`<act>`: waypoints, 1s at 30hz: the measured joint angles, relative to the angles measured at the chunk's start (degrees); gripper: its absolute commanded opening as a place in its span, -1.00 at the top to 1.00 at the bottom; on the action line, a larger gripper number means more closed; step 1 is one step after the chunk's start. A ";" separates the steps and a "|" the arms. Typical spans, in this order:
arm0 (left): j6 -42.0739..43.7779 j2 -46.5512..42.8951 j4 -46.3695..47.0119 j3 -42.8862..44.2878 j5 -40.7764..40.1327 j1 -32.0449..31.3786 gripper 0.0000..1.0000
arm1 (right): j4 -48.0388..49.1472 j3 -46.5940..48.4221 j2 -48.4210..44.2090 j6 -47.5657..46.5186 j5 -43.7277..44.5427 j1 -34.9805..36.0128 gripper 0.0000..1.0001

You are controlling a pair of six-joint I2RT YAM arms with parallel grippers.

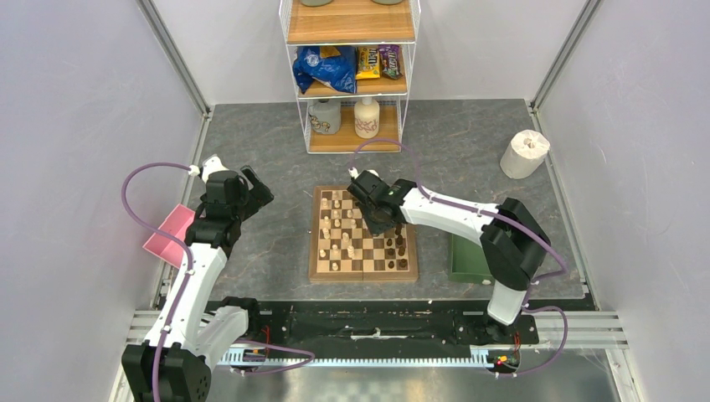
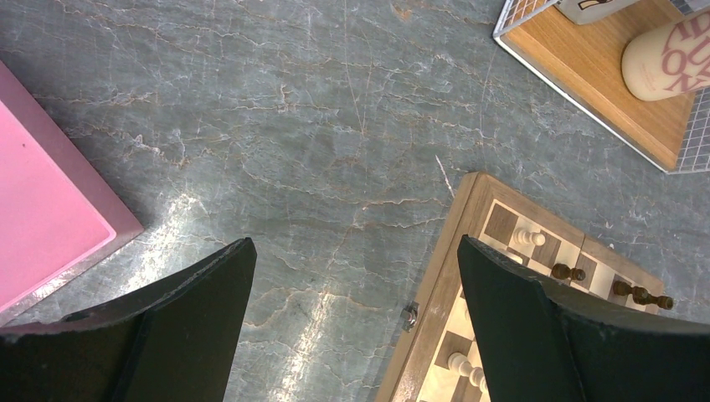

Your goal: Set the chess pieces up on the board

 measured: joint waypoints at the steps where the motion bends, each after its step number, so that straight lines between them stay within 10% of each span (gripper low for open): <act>1: 0.00 0.00 0.00 0.00 0.00 0.00 -0.96 | -0.04 -0.31 -0.48 0.02 0.22 -0.07 0.67; 30: 0.00 -0.59 0.00 0.00 0.02 0.00 -0.96 | -1.29 -3.63 -2.56 0.57 2.86 -2.29 0.57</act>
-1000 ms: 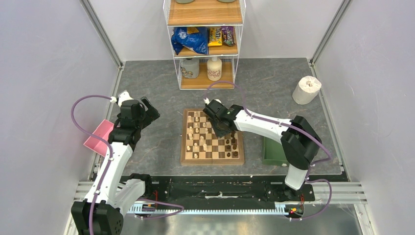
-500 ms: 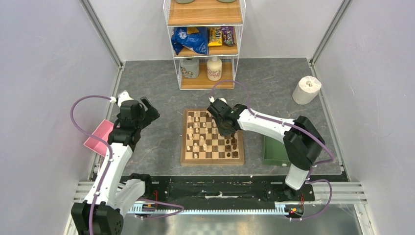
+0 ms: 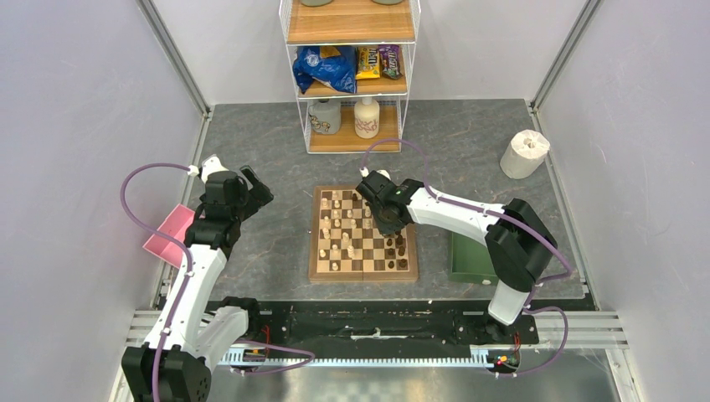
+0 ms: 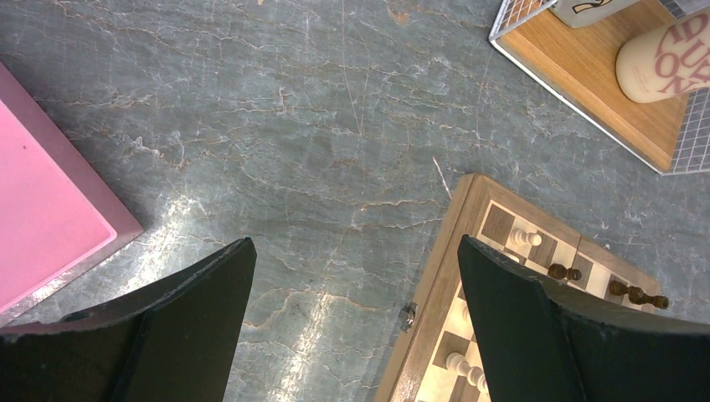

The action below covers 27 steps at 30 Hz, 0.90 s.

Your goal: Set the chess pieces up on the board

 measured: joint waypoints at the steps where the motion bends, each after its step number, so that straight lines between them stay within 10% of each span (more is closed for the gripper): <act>1: 0.00 0.00 0.00 0.00 0.00 0.00 -0.96 | -0.02 -0.04 0.00 0.00 -0.02 0.00 0.54; 27: 0.00 0.00 0.02 -0.02 0.00 0.00 -0.96 | -0.68 2.97 -0.46 -1.60 -0.72 0.00 0.25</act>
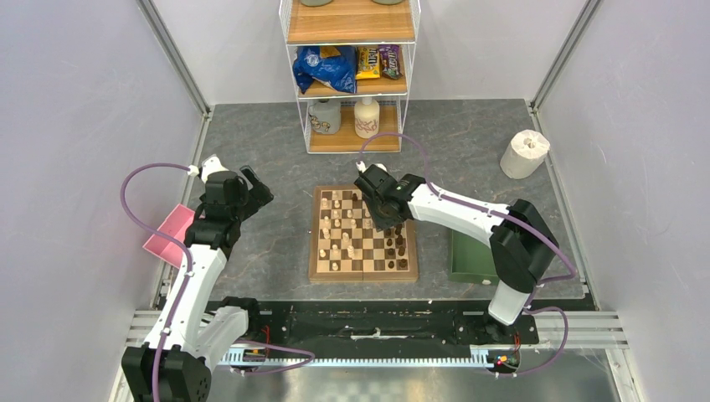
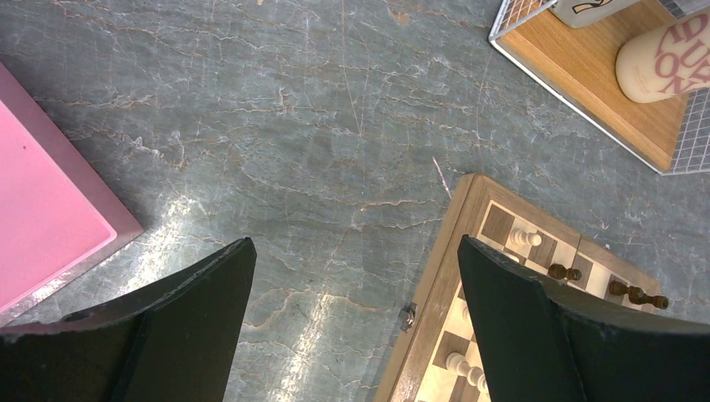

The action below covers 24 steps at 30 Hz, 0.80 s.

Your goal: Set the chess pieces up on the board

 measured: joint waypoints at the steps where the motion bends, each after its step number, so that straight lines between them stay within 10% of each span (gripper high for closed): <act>1: 0.00 0.00 0.00 0.00 0.00 0.00 -0.96 | -0.20 0.20 -0.07 -0.02 0.00 0.00 0.25; 24: 0.04 0.00 -0.02 0.00 -0.13 0.00 -0.97 | 0.52 21.88 14.73 -2.19 -2.56 -1.31 0.15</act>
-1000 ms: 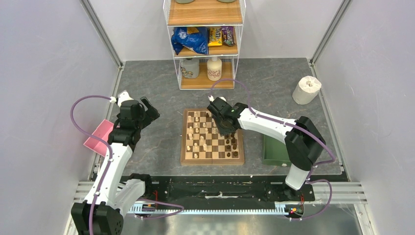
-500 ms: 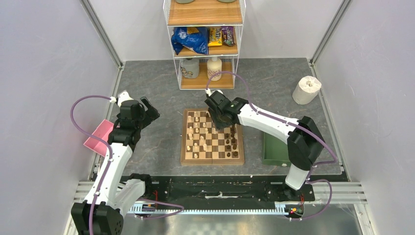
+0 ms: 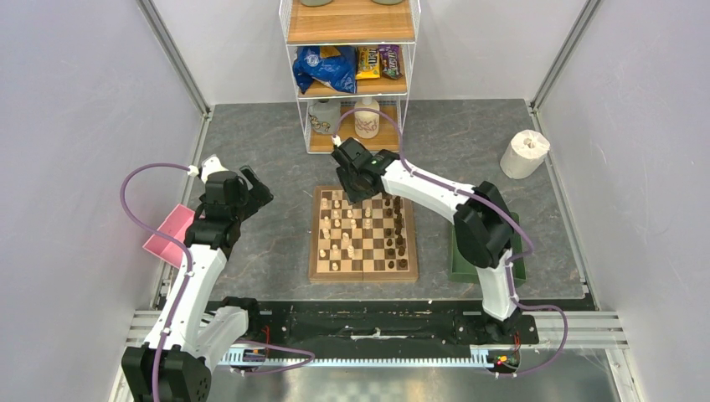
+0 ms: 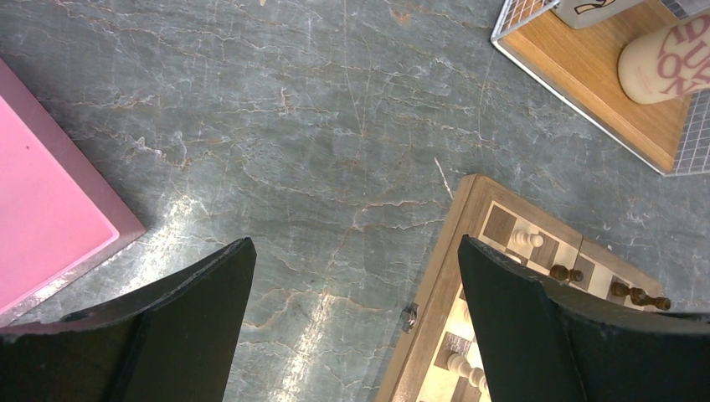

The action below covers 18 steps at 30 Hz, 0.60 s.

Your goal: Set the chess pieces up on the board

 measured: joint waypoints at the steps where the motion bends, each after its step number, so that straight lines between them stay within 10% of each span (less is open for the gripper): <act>1: 0.00 0.00 -0.02 0.00 -0.07 0.00 -0.98 | -0.33 1.22 1.33 -0.39 -0.09 -0.39 0.15; 18: 0.74 0.02 -0.07 0.00 -2.58 0.13 -0.99 | -2.08 10.10 9.92 -2.82 -3.93 -2.67 0.23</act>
